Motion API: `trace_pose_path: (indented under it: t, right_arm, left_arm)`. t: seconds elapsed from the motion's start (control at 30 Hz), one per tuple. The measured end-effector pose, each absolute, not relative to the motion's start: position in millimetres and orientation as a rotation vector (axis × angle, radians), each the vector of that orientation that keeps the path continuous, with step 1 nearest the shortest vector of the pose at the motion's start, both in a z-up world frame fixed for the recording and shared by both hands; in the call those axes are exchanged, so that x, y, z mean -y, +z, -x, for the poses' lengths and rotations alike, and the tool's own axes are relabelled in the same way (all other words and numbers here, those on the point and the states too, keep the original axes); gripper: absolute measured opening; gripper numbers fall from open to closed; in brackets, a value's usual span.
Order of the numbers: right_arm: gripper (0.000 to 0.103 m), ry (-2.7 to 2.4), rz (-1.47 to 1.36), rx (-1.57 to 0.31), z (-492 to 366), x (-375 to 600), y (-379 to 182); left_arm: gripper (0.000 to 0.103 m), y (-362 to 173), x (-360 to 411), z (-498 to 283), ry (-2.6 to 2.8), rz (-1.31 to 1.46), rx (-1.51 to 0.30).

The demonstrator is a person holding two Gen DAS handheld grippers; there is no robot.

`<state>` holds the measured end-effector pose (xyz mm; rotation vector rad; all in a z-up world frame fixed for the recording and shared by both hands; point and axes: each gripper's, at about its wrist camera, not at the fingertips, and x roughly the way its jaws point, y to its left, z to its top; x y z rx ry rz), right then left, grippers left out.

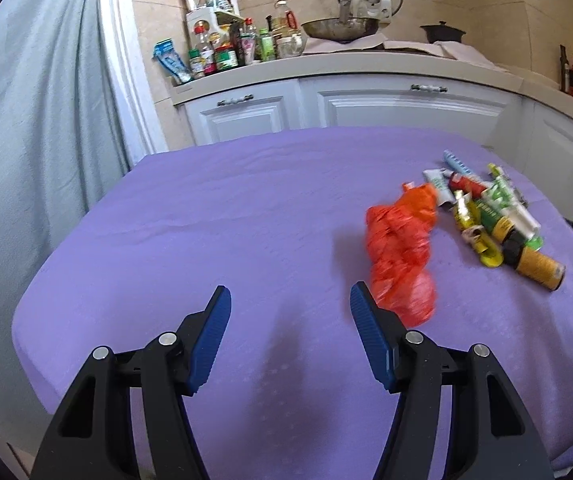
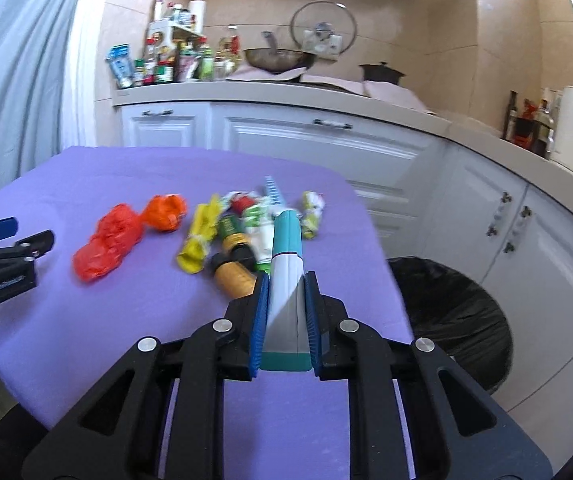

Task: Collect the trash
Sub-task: 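Grasp the teal-capped tube with the right tool while the left grasps the red bag, then move both tools over the bin and release the tube and red bag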

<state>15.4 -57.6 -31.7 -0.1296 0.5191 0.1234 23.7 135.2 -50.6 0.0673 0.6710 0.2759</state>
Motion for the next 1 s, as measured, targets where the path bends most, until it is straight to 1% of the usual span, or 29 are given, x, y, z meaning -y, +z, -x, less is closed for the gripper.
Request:
trace_pose_path:
  t: [0.1, 0.17, 0.3, 0.4, 0.53, 0.7, 0.73, 0.8, 0.87, 0.9, 1.0]
  right_arm:
    - [0.018, 0.083, 0.108, -0.521, -25, 72, -30]
    - [0.018, 0.057, 0.096, -0.527, -34, 81, -29]
    - [0.018, 0.029, 0.072, -0.543, -47, 97, -32]
    - [0.018, 0.02, 0.062, -0.552, -55, 103, -34]
    - [0.018, 0.023, 0.045, -0.568, -69, 108, -38]
    - [0.018, 0.03, 0.039, -0.585, -77, 108, -44]
    - [0.018, 0.032, 0.036, -0.59, -78, 109, -45]
    - [0.018, 0.036, 0.033, -0.595, -79, 109, -46]
    - [0.018, 0.036, 0.029, -0.598, -79, 110, -47]
    - [0.018, 0.037, 0.028, -0.597, -79, 111, -47]
    - [0.018, 0.035, 0.026, -0.597, -79, 111, -46]
  left_arm:
    - [0.062, -46, -126, -30, 0.249, -0.081, -0.659]
    - [0.064, -45, -118, -39, 0.234, -0.096, -0.657]
    - [0.064, -46, -111, -56, 0.209, -0.082, -0.68]
    - [0.067, -47, -105, -70, 0.201, -0.082, -0.692]
    - [0.07, -53, -99, -89, 0.196, -0.079, -0.721]
    - [0.07, -66, -98, -101, 0.184, -0.076, -0.78]
    - [0.068, -68, -98, -103, 0.18, -0.075, -0.79]
    - [0.061, -71, -97, -104, 0.171, -0.073, -0.806]
    - [0.047, -75, -97, -105, 0.159, -0.059, -0.829]
    - [0.043, -77, -97, -104, 0.153, -0.054, -0.839]
    - [0.041, -79, -96, -99, 0.147, -0.042, -0.833]
